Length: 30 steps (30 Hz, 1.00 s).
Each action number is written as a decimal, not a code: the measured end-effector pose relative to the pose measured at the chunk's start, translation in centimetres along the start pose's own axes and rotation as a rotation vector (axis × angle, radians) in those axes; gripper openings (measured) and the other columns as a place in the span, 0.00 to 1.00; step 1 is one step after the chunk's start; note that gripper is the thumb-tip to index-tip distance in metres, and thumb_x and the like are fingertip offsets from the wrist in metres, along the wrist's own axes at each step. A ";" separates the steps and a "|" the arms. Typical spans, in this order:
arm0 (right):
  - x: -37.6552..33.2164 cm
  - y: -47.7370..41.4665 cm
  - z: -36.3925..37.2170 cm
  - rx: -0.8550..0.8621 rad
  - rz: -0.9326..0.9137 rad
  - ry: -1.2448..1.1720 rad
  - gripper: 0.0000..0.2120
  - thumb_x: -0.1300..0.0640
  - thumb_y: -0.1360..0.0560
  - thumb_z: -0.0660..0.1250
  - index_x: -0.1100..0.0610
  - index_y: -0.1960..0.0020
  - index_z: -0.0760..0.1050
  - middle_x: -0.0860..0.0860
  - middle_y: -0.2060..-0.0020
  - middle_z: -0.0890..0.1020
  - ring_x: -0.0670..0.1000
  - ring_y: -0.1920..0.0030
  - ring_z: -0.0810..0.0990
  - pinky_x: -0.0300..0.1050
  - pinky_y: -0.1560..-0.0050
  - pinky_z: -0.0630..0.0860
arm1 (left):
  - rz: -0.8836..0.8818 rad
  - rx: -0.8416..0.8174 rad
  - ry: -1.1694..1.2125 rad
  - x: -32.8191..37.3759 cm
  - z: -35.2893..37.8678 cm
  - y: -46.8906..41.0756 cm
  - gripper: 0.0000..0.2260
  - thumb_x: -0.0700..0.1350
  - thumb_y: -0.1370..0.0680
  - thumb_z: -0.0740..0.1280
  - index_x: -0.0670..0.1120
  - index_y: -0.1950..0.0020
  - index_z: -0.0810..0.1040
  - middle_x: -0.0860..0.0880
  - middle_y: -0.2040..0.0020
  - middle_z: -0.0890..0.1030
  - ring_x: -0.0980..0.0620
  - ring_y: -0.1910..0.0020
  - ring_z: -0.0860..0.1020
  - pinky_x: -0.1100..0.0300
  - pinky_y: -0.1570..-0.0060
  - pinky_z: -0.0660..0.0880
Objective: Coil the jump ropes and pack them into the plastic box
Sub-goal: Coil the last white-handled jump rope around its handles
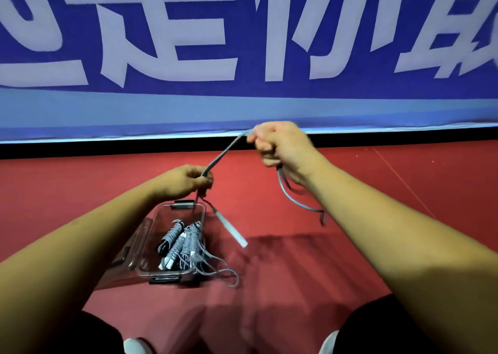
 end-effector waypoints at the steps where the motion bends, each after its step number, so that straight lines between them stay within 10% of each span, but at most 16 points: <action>1: -0.6 -0.1 -1.0 0.092 -0.036 -0.138 0.12 0.68 0.20 0.53 0.62 0.59 0.72 0.46 0.79 0.64 0.43 0.79 0.56 0.33 0.77 0.51 | -0.035 -0.024 -0.089 -1.4 0.0 0.2 0.09 0.39 0.19 0.64 0.47 0.58 0.77 0.45 0.60 0.81 0.51 0.60 0.78 0.58 0.54 0.73; 4: -0.3 -0.2 -4.4 0.300 -0.091 -0.139 0.14 0.63 0.18 0.53 0.61 0.59 0.72 0.47 0.78 0.64 0.43 0.81 0.57 0.36 0.77 0.53 | -0.074 0.039 -0.173 -3.5 -0.6 0.7 0.08 0.46 0.19 0.66 0.45 0.56 0.78 0.45 0.57 0.83 0.49 0.57 0.80 0.54 0.48 0.75; 8: 2.2 -0.5 -7.1 0.401 0.018 0.633 0.09 0.66 0.22 0.60 0.62 0.58 0.77 0.57 0.68 0.80 0.49 0.70 0.76 0.41 0.67 0.72 | 0.017 0.249 0.100 -0.8 -2.3 0.9 0.08 0.38 0.18 0.62 0.40 0.56 0.74 0.44 0.64 0.78 0.51 0.65 0.82 0.51 0.55 0.76; 11: 2.3 -0.4 -5.9 0.232 0.060 0.819 0.20 0.71 0.29 0.65 0.66 0.37 0.74 0.61 0.42 0.80 0.57 0.42 0.79 0.53 0.42 0.76 | 0.095 0.186 0.104 2.9 -2.2 1.4 0.07 0.37 0.18 0.62 0.38 0.55 0.75 0.50 0.71 0.73 0.51 0.71 0.74 0.59 0.67 0.72; 14: 1.8 0.8 -1.5 -0.077 0.000 0.593 0.28 0.69 0.28 0.69 0.62 0.29 0.67 0.57 0.35 0.76 0.51 0.35 0.75 0.43 0.38 0.73 | 0.152 0.115 0.204 6.0 -1.3 2.1 0.07 0.36 0.19 0.62 0.37 0.55 0.75 0.52 0.72 0.69 0.51 0.72 0.68 0.61 0.70 0.66; 18: 2.3 1.7 2.5 -0.281 0.036 0.433 0.06 0.64 0.22 0.65 0.64 0.46 0.76 0.56 0.61 0.83 0.55 0.59 0.83 0.49 0.54 0.79 | 0.200 0.090 0.353 7.4 -1.1 2.3 0.07 0.37 0.21 0.64 0.33 0.54 0.77 0.44 0.69 0.68 0.50 0.70 0.63 0.59 0.70 0.62; 20: 2.0 1.8 2.5 -0.263 0.090 0.315 0.07 0.63 0.20 0.61 0.62 0.56 0.75 0.49 0.77 0.70 0.47 0.77 0.67 0.40 0.74 0.67 | 0.214 0.074 0.286 6.9 -1.4 2.2 0.08 0.42 0.21 0.68 0.37 0.55 0.78 0.42 0.68 0.71 0.49 0.70 0.66 0.60 0.70 0.66; 30: -1.4 0.1 -3.9 0.307 -0.103 0.035 0.14 0.63 0.18 0.55 0.59 0.62 0.70 0.46 0.80 0.61 0.44 0.80 0.56 0.37 0.74 0.52 | -0.210 -0.108 -0.234 -4.6 -0.4 0.9 0.09 0.41 0.19 0.65 0.45 0.60 0.77 0.47 0.67 0.82 0.60 0.75 0.76 0.68 0.70 0.71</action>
Point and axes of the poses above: each hand's wrist, its own y-axis away from the middle knuckle, its own z-axis out of the palm, x = y × z, the point moved 2 cm from there along -y, towards the middle knuckle
